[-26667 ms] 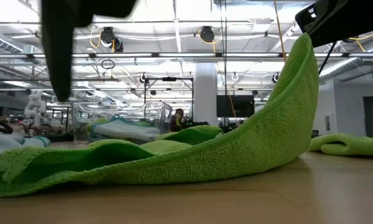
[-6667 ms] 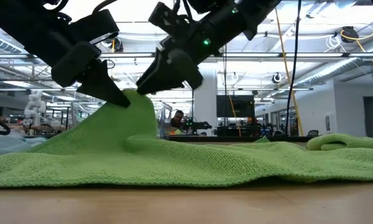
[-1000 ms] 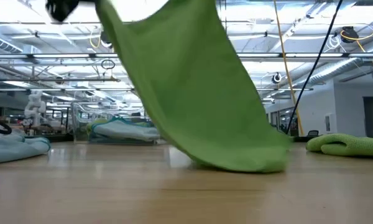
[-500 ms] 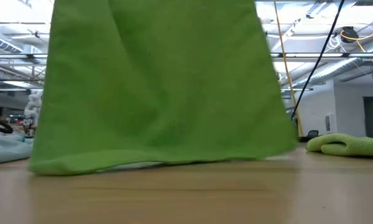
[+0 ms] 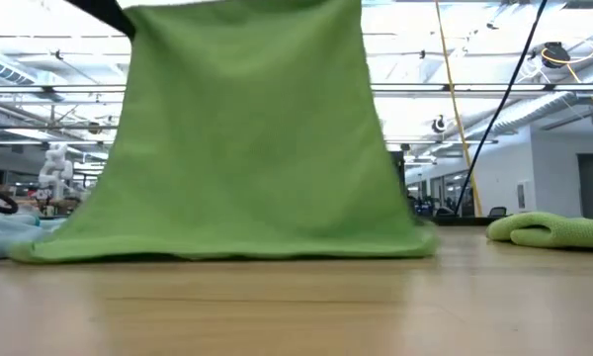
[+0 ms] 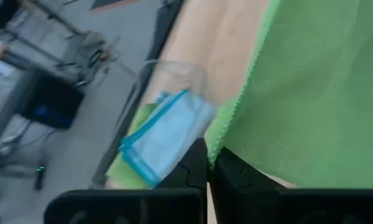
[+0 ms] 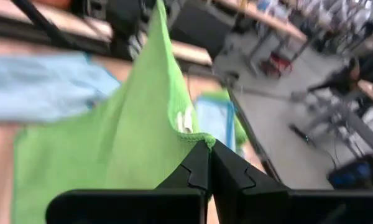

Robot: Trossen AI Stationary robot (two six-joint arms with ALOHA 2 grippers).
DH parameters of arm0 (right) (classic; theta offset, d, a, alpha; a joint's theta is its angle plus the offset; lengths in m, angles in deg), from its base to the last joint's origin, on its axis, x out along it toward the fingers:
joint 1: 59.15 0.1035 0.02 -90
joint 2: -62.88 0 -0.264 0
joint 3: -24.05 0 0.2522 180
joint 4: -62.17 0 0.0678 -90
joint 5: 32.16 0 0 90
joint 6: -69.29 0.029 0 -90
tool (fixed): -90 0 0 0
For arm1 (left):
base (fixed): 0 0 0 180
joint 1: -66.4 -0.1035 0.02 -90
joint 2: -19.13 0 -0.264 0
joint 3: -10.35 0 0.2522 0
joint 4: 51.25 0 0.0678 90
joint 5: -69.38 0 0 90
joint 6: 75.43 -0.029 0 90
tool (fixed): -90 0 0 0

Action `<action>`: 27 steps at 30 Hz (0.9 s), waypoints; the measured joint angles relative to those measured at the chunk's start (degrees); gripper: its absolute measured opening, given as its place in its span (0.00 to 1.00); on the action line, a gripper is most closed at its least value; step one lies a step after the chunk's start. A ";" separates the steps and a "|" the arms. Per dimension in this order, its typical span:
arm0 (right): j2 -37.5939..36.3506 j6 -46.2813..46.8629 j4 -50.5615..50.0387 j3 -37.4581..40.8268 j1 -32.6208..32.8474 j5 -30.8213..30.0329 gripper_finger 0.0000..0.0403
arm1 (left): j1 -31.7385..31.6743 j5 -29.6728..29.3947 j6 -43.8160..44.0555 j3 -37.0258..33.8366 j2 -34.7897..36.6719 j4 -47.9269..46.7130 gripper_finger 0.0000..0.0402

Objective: Fold microfiber towels
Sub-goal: Fold the top green microfiber cloth

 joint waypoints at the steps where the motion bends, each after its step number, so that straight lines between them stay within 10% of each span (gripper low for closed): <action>1: 0.01 0.51 -1.62 0.00 -1.17 0.30 0.00 | -1.24 -0.10 -0.58 -0.74 0.00 0.13 0.01; 10: 0.15 8.65 -0.50 0.00 1.40 5.64 0.00 | -1.51 21.41 -7.31 -3.19 0.00 16.34 0.01; 27: 0.66 -3.09 24.26 -1.07 20.84 -7.81 0.00 | 16.99 19.93 -27.18 -0.07 -0.80 41.64 0.01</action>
